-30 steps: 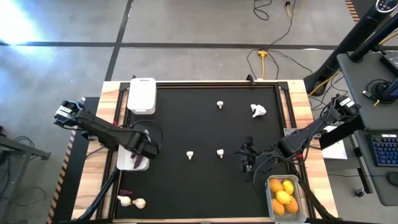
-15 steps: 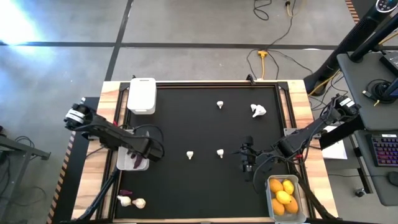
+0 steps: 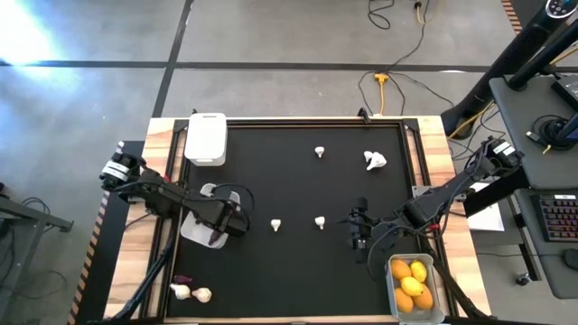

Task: Sort produce into baskets
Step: Put the eggplant into the bottom white bin

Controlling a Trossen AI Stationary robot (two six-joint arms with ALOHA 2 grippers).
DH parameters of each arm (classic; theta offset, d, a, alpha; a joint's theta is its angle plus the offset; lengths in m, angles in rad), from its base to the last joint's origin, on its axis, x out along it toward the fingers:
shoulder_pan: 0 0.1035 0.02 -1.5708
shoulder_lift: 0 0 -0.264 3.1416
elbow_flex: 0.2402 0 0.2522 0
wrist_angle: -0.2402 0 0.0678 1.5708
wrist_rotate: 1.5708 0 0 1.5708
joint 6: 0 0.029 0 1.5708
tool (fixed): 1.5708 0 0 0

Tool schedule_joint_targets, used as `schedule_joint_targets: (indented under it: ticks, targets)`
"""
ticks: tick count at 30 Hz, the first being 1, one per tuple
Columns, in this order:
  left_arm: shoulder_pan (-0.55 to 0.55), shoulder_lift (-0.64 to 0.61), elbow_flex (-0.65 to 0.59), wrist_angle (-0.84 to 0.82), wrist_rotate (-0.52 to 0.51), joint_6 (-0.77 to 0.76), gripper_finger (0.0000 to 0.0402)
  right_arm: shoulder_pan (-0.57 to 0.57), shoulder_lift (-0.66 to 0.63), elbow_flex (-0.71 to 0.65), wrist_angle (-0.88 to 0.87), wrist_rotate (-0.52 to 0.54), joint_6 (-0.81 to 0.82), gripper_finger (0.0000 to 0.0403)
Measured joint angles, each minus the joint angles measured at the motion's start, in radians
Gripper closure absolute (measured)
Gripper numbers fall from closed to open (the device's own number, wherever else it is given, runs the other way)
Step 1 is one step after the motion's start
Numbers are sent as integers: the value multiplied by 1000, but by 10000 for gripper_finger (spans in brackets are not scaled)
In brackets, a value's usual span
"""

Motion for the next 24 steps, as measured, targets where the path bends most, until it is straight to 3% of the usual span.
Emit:
schedule_joint_targets:
  ticks: [9, 16, 20, 24]
  targets:
    - [-23, -24, 182, -175, -13, 47, 212, 0, 0, 0, 0, 0, -1, 184]
    - [-163, -20, 396, -167, -10, 194, 212, 0, 0, 0, 0, -2, 38, 184]
    - [-311, -4, 449, -151, 132, 225, 212, 0, 0, 0, 0, -6, 42, 184]
    - [-447, 16, 436, -148, 355, 62, 212, 0, 0, 0, 0, -6, 38, 184]
